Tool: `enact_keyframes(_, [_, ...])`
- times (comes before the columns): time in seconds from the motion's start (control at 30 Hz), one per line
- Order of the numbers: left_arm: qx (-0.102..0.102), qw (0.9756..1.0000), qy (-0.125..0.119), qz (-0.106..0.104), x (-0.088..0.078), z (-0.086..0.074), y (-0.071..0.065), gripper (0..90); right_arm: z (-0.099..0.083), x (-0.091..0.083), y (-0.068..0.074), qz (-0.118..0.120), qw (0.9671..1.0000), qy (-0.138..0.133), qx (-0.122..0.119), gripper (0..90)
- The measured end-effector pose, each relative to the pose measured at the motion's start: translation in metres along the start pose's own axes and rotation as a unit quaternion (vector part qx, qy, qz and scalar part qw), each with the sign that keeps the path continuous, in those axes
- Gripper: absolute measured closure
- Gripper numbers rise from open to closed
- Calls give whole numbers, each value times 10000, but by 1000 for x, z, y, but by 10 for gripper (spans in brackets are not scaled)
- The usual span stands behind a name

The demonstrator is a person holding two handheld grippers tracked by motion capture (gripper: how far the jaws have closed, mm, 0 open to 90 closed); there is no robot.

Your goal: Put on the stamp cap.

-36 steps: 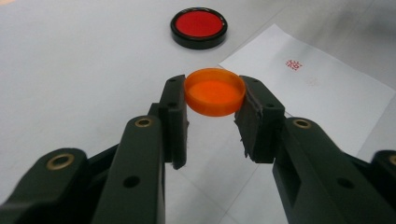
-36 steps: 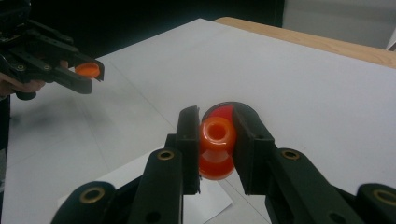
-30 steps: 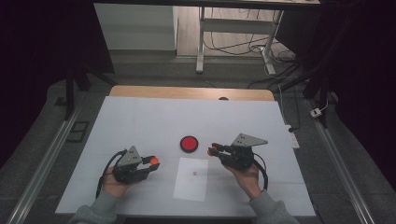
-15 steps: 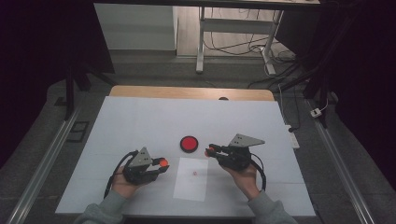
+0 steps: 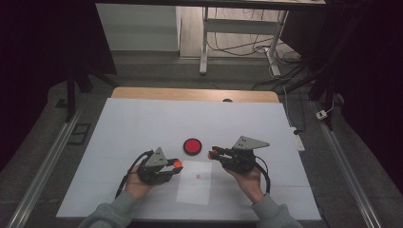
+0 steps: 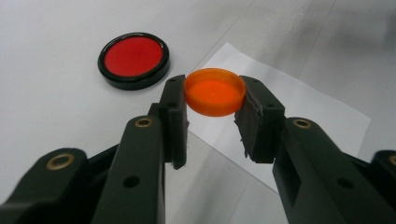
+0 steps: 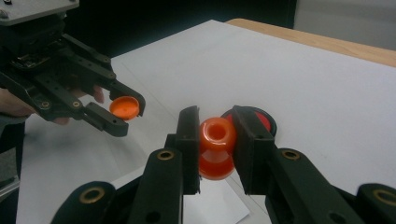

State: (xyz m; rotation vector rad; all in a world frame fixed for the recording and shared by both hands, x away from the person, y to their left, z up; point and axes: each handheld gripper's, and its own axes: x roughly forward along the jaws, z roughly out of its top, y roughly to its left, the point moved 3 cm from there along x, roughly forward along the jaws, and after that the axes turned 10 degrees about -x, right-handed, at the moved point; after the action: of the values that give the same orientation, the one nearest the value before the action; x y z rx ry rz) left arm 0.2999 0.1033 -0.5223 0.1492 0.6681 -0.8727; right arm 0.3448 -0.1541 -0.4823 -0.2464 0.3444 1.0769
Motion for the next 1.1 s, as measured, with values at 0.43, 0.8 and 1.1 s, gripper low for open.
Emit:
enact_keyframes(0.43, [103, 9999, 11, -120, 14, 10, -9, 641, 4, 0, 2, 34, 10000, -53, -28, 723])
enact_keyframes(0.8, [123, 9998, 27, -150, 17, 12, -11, 641, 5, 1, 3, 37, 10000, -65, -40, 722])
enact_keyframes(1.1, [169, 9997, 37, -198, 21, 16, -14, 641, 8, 2, 6, 82, 9999, -114, -80, 722])
